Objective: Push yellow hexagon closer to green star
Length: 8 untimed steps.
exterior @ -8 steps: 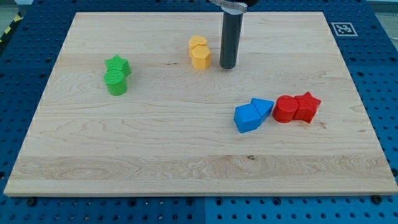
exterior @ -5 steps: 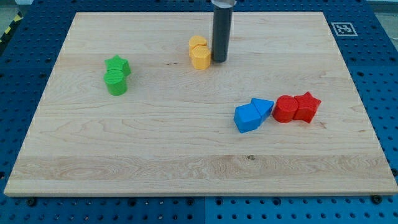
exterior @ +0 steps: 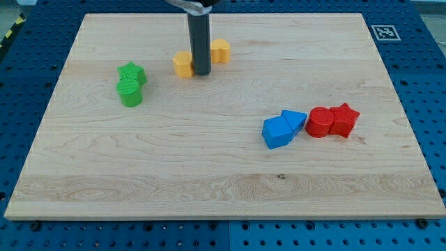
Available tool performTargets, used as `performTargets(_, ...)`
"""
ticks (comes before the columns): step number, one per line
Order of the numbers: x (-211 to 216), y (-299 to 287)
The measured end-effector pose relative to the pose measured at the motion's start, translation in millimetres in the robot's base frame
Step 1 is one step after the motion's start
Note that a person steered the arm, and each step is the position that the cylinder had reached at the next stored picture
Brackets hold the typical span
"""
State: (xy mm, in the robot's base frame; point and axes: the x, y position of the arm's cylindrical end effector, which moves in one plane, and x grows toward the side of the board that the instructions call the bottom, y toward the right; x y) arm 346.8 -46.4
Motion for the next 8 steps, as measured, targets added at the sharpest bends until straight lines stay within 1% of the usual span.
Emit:
performTargets(2,-7,-5)
performTargets(3,-7,-25)
performTargets(7,-24,-50)
performTargets(8,-25,-38)
